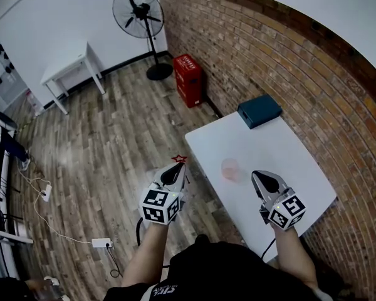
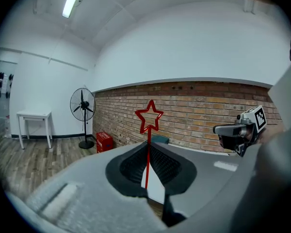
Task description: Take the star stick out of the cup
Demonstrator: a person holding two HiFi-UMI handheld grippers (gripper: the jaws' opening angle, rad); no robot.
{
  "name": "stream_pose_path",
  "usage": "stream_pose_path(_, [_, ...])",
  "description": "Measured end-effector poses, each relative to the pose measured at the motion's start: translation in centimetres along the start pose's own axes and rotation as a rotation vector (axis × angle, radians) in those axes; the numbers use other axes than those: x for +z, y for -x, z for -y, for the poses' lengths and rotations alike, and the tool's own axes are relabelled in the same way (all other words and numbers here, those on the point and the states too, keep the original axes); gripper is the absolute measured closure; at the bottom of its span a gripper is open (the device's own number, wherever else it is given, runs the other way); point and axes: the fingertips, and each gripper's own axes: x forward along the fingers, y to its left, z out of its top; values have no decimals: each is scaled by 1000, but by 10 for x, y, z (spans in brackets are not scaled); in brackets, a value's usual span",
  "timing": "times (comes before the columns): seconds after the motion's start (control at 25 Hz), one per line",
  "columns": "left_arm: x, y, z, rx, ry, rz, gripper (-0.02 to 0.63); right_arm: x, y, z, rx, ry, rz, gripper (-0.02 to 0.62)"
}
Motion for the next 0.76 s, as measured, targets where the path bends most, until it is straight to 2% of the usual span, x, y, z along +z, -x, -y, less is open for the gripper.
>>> stream_pose_path(0.28, [-4, 2, 3, 7, -3, -15, 587, 5, 14, 13, -26, 7, 5, 597])
stream_pose_path(0.76, [-5, 10, -5, 16, 2, -8, 586, -1, 7, -2, -8, -3, 1, 597])
